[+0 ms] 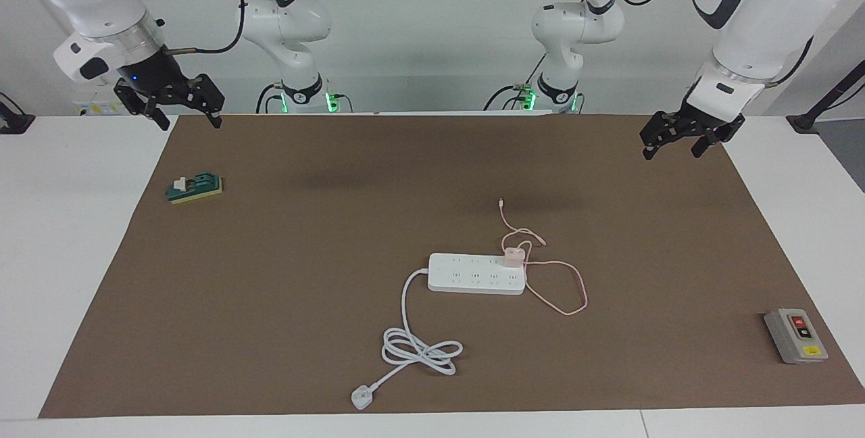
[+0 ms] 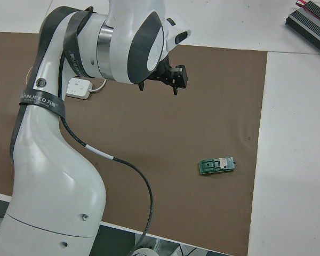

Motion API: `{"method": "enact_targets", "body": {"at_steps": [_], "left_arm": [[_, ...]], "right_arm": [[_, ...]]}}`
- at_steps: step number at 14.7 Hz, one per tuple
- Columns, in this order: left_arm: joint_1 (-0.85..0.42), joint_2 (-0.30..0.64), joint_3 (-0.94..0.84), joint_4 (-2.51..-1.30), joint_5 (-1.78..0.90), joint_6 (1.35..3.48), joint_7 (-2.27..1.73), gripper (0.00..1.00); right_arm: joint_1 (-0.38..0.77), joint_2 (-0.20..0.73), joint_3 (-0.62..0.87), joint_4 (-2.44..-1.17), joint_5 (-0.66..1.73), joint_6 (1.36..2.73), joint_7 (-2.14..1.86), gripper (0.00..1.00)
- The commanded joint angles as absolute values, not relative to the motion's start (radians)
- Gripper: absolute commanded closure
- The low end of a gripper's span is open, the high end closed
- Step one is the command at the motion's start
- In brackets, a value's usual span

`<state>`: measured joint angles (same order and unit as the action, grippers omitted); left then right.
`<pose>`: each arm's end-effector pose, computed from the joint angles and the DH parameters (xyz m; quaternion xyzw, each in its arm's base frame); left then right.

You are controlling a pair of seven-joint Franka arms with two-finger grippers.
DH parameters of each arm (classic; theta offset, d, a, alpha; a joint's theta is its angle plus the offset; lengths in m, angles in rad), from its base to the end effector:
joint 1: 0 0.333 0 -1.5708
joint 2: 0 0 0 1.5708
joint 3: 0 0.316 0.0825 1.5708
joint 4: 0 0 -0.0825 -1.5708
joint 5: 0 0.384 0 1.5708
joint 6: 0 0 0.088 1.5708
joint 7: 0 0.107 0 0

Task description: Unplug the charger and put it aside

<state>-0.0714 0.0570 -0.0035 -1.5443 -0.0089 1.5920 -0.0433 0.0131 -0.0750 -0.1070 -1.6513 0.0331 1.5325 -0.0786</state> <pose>0.5720 -0.0438 0.6067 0.9999 -0.0157 -0.0049 0.0043 0.5242 -0.0479 0.6238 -0.9995 0.0071 0.0203 0.0224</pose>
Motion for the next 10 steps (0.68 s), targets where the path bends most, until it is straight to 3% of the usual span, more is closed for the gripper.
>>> {"method": "enact_targets", "body": {"at_steps": [1, 10], "left_arm": [[-0.069, 0.063, 0.002, -1.505, -0.034, 1.568, -0.04, 0.0], [-0.069, 0.064, 0.003, -1.505, -0.031, 1.568, -0.037, 0.0]], "right_arm": [[0.015, -0.083, -0.103, -1.654, 0.014, 1.539, -0.071, 0.0], [0.012, -0.09, -0.104, -1.667, 0.017, 1.542, -0.069, 0.0]]}}
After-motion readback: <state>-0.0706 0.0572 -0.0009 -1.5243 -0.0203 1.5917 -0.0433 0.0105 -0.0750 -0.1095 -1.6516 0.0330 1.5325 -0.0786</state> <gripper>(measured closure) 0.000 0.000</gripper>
